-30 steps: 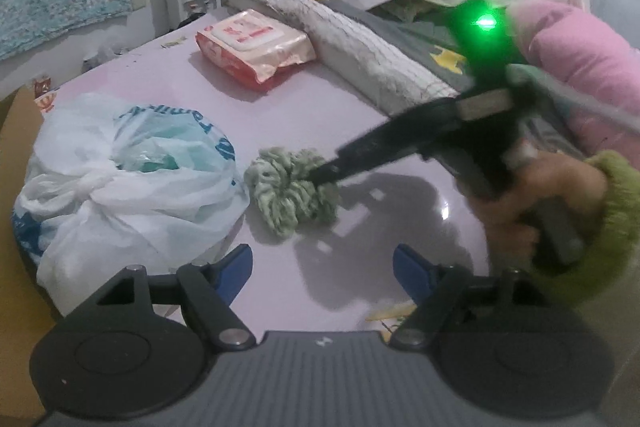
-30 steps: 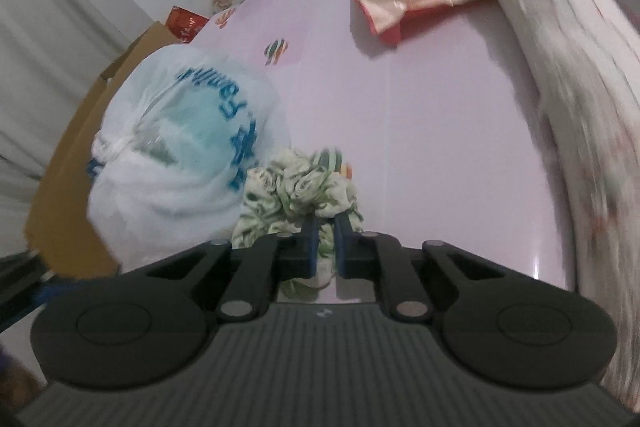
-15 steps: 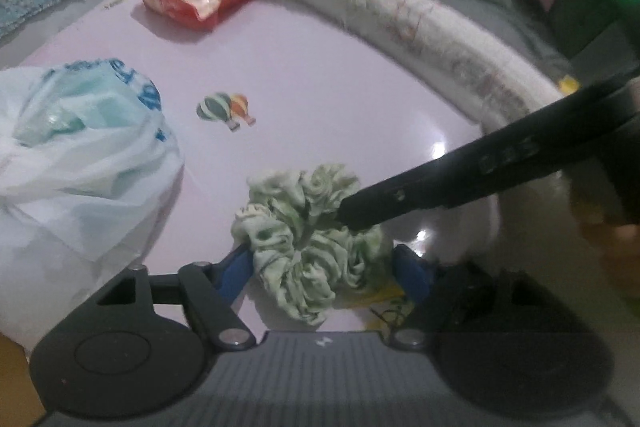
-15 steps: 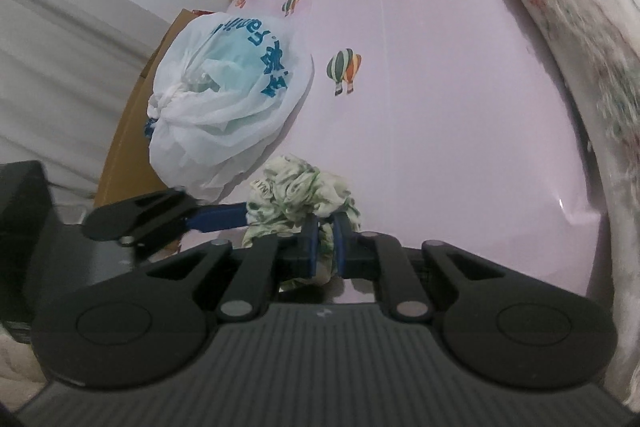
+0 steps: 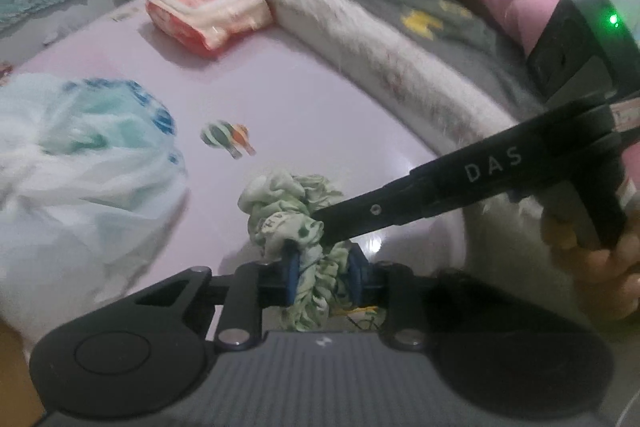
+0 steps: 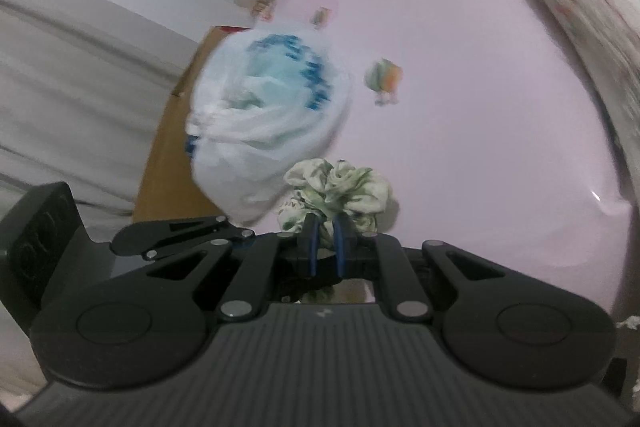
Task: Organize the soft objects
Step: 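Carry the scrunchie into the box and open the right tool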
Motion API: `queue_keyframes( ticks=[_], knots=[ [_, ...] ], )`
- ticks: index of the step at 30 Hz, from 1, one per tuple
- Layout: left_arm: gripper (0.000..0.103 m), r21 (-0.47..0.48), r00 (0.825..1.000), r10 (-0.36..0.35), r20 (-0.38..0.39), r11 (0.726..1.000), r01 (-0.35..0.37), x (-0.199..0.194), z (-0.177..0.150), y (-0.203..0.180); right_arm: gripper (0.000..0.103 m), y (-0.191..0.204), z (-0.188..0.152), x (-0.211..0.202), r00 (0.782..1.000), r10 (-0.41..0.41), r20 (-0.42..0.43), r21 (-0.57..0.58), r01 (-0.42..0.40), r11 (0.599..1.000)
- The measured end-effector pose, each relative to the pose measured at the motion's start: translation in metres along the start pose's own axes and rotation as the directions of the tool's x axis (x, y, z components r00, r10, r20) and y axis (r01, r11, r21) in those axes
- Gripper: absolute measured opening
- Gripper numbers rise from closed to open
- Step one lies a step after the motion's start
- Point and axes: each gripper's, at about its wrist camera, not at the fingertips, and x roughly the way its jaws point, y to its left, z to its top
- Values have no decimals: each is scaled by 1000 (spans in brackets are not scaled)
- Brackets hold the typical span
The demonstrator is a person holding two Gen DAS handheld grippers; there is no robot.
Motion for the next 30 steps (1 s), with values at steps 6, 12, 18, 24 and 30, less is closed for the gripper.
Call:
queue_keyframes(
  ticks=[6,12,18,24,30],
  knots=[
    [26,-98,985,73,159,993,-58,-86,-4,39,8,95,24,18,996,93,-14,-190,-94,977],
    [27,-266,940,230,252,950,-162,-177,-28,103,10,198,39,85,969,212,-123,-344,-242,907],
    [27,-480,938,285,195,862,-163,-198,-58,179,11,258,38,168,968,120,-221,-437,-208,875],
    [27,-636,974,183,131,770,-59,-171,-83,237,23,255,42,170,984,76,-164,-429,-140,892],
    [40,-633,990,138,21,769,-93,-146,-84,250,30,214,46,137,996,13,-90,-380,-46,924]
  ],
)
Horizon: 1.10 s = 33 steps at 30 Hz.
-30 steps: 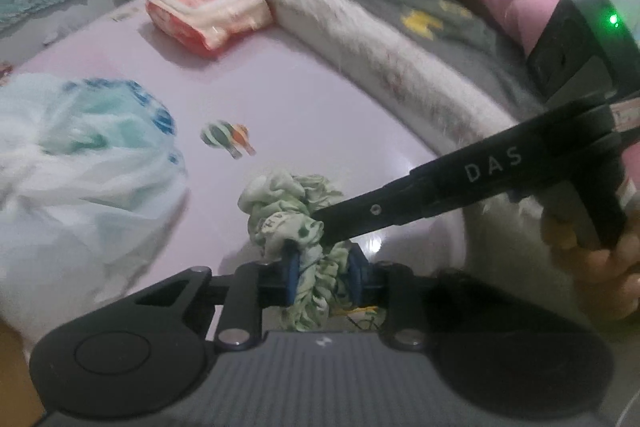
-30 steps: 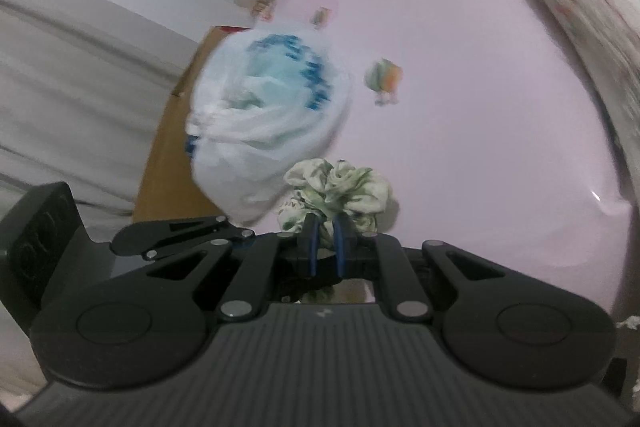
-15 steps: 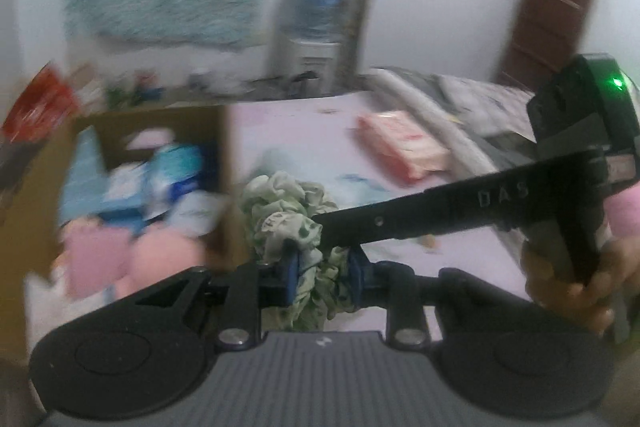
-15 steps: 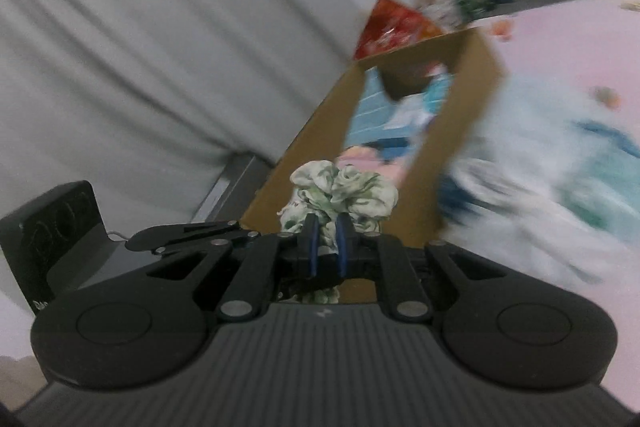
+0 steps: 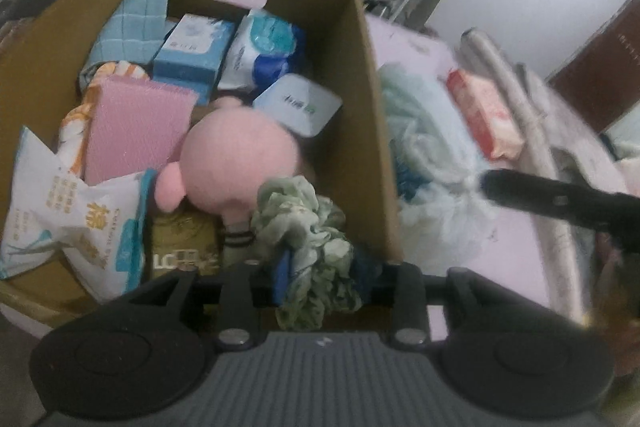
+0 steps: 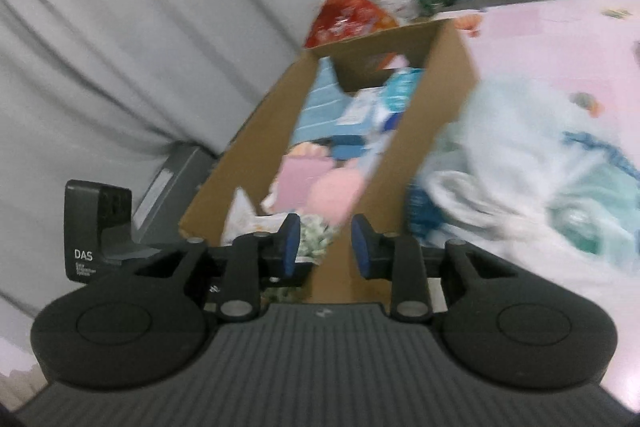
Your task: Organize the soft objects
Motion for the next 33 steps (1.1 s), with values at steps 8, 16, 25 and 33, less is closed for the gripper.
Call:
queue_keyframes(
  ticks=[8,16,25,33],
  knots=[
    [65,-36,1000,31,-7,999,-31,-3,4,10,45,-41,-27,-1,1000,-30,-8,103,30,994],
    [83,-4,980,76,186,997,-77,-48,-3,-7,61,-35,-35,-16,984,-141,106,51,136,989],
    [103,58,890,102,444,988,-143,-100,-25,-39,102,6,-44,-21,852,-449,269,-103,489,866],
    [103,82,877,126,464,979,-184,-109,-45,-46,102,33,-75,-14,751,-577,321,-94,632,769]
  ],
)
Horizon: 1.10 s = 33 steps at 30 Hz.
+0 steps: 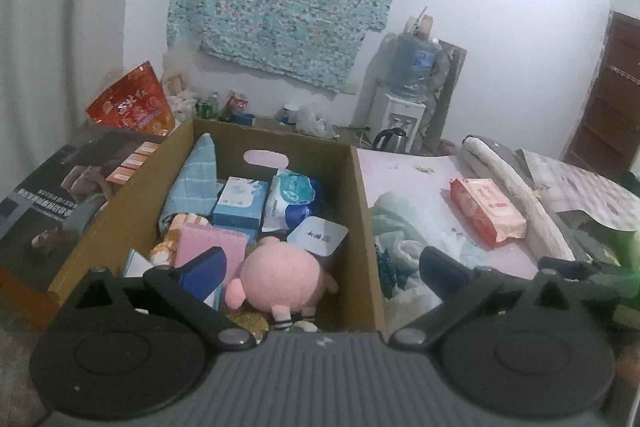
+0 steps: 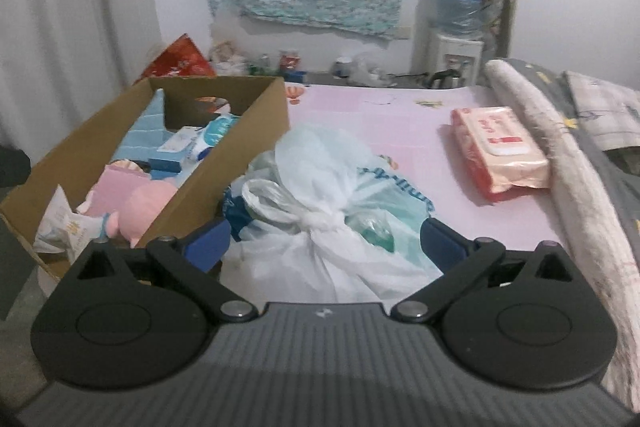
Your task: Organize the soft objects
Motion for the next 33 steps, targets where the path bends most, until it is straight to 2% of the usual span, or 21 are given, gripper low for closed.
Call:
queue_keyframes(
  ticks=[7,11,16,23,27,33],
  knots=[
    [103,22,996,80,41,996,-81,-18,-11,-8,102,12,-14,-30,992,-116,53,-44,118,992],
    [103,42,988,154,33,987,-155,-23,-17,-14,102,17,-17,-47,987,-141,84,-49,145,988],
    [103,88,984,177,4,980,-177,-25,-26,-18,102,19,-21,-65,988,-123,98,-28,126,992],
    [103,82,986,163,-22,984,-161,-22,-33,-11,102,26,-34,-70,999,-15,28,6,15,1000],
    [103,77,985,175,-9,982,-173,-21,-30,-8,102,36,-42,-67,1000,-17,-7,-10,17,1000],
    [103,91,977,209,-49,975,-204,-17,-36,-2,102,45,-43,-65,999,19,-29,0,-19,1000]
  ],
)
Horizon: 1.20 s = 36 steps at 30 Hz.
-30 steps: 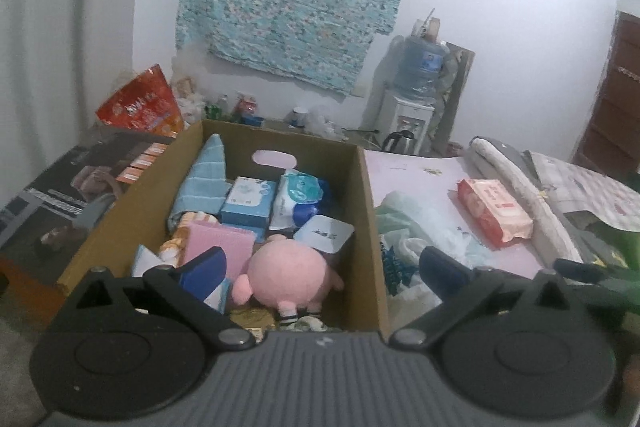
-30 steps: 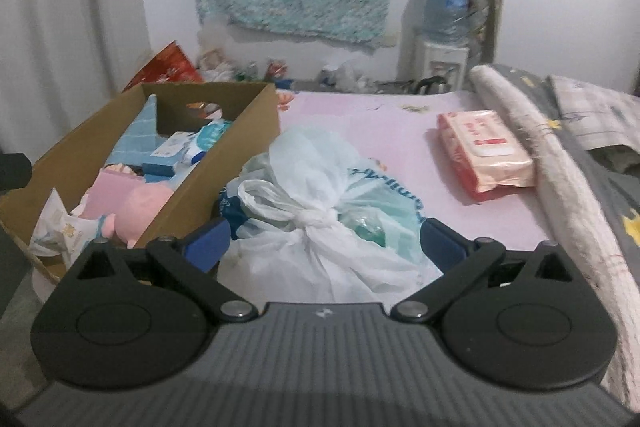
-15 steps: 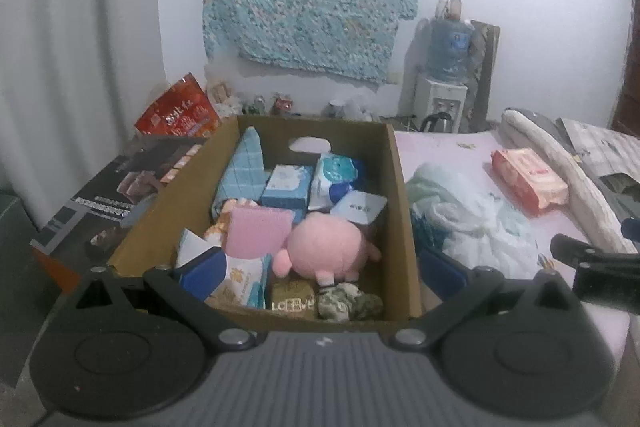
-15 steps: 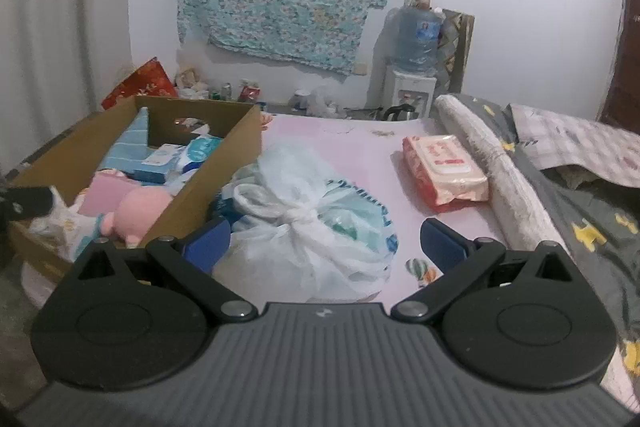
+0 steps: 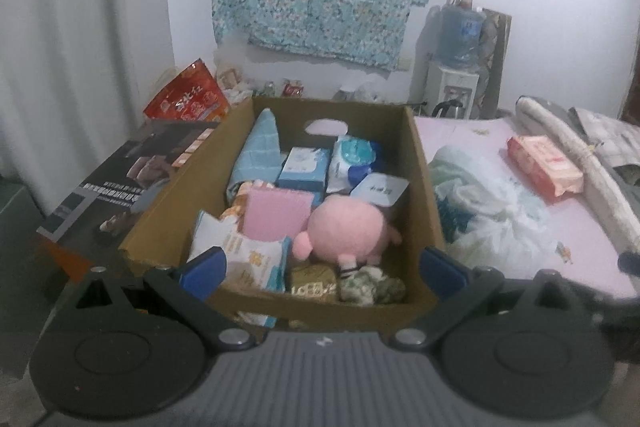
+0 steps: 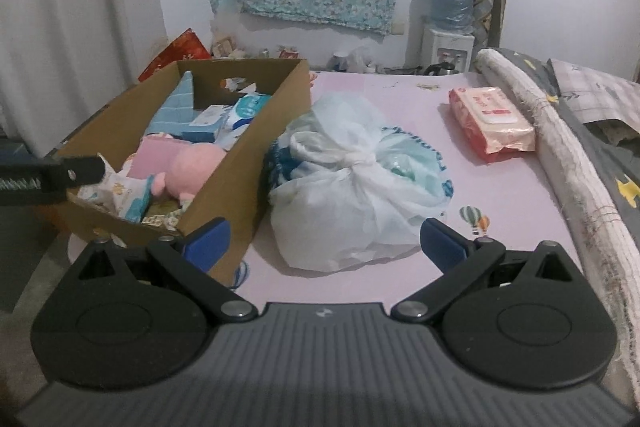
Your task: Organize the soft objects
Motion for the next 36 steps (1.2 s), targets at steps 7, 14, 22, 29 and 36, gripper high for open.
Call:
queue_keyframes(
  ticks=[7,14,22,29,36],
  knots=[
    [103,73,999,16,-38,997,-13,2,-8,-2,102,7,4,9,999,15,-44,11,-15,1000],
    [103,49,995,5,-97,999,0,8,-13,-5,102,4,3,16,997,1,-75,20,1,1000],
    [103,15,989,27,-143,1000,-25,13,-17,0,102,12,5,21,995,30,-97,9,-29,1000],
    [103,13,990,31,-137,999,-30,11,-17,3,102,22,5,24,994,27,-105,-29,-30,999],
    [103,23,989,32,-144,999,-29,13,-19,3,102,24,5,25,994,19,-103,-44,-23,999]
  ],
)
